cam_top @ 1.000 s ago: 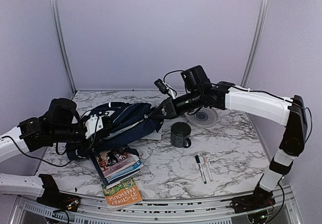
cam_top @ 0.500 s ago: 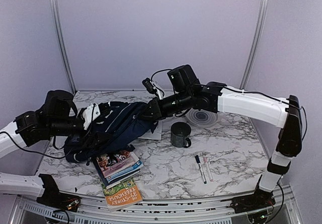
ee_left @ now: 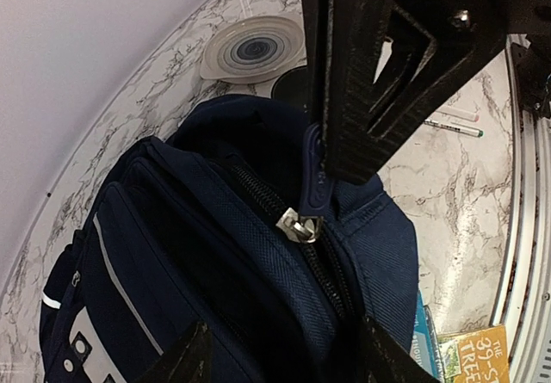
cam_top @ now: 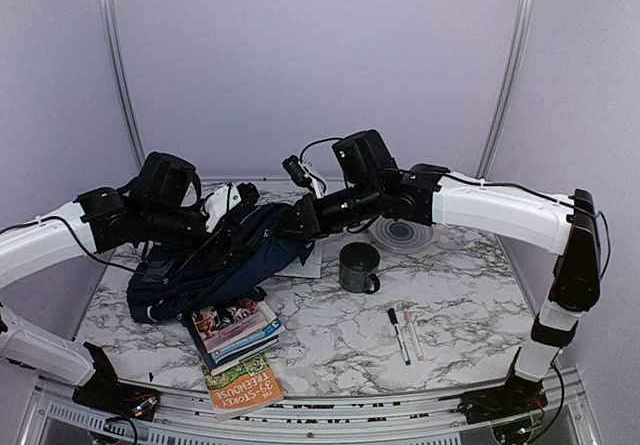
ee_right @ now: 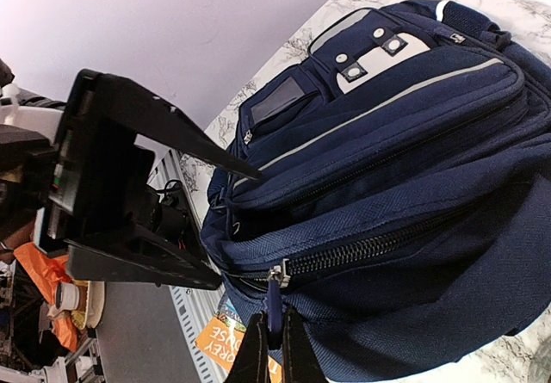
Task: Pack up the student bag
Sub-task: Hold the largest pocket of the student bag.
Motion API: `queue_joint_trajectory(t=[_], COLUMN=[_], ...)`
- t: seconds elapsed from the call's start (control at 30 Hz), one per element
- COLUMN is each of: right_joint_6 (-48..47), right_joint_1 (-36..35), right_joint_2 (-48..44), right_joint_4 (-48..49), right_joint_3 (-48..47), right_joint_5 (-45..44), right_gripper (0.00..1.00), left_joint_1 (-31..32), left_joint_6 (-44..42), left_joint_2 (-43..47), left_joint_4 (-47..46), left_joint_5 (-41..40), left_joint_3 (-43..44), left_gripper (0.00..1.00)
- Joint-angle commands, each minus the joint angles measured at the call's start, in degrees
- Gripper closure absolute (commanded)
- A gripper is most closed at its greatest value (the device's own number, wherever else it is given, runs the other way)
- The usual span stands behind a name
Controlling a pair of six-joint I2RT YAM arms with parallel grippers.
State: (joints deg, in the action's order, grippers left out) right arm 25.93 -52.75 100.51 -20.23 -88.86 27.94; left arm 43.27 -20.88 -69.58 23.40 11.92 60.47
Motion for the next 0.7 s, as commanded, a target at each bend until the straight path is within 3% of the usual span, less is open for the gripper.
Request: queue_joint_trajectory(t=[0.0,0.07,0.13,0.23,0.4,0.47,0.57,0.6,0.67], right_joint_6=[0.0,0.0,0.1,0.5,1.7,2.4,4.4,5.2,7.3], right_joint_1=[-0.3,-0.3,-0.4,-0.3,-0.2,0.1,1.8,3.1,6.3], right_joint_2=[-2.4,-2.8,-3.1,-3.0,-2.6,-2.6,-3.6,-4.3,-6.3], right_joint_4=[5.1,5.4,5.9,6.3,5.7,4.9,3.1,2.8,3.3], right_joint_3=[0.3,0.8,1.3,1.3,0.2,-0.2,0.4,1.5,4.7], right_joint_5=[1.4,1.6,1.7,1.7,1.9,2.2,1.9,1.6,0.5], right_gripper=[1.0,1.0,1.0,1.0,1.0,1.0,1.0,1.0,1.0], left_joint_1=[-0.2,-0.2,-0.2,-0.2,-0.2,-0.2,-0.2,-0.1,0.0], left_joint_6=[1.0,0.3,-0.1,0.0,1.2,0.9,0.6,0.6,0.2], left_joint_2=[-3.9,-5.9,-7.3,-8.7,-9.9,-10.4,-10.0,-9.3,-7.3], left_joint_4=[-0.4,-0.3,-0.3,-0.4,-1.7,-2.2,-3.2,-3.8,-5.1], left_joint_5=[-3.6,-6.9,-8.8,-4.9,-2.2,-2.5,-3.1,-3.3,-3.7], left_joint_3=[2.7,3.5,4.0,4.2,2.7,2.1,1.0,0.5,-1.4], left_gripper=[0.51,0.6,0.62,0.43,0.4,0.51,0.95,1.0,1.0])
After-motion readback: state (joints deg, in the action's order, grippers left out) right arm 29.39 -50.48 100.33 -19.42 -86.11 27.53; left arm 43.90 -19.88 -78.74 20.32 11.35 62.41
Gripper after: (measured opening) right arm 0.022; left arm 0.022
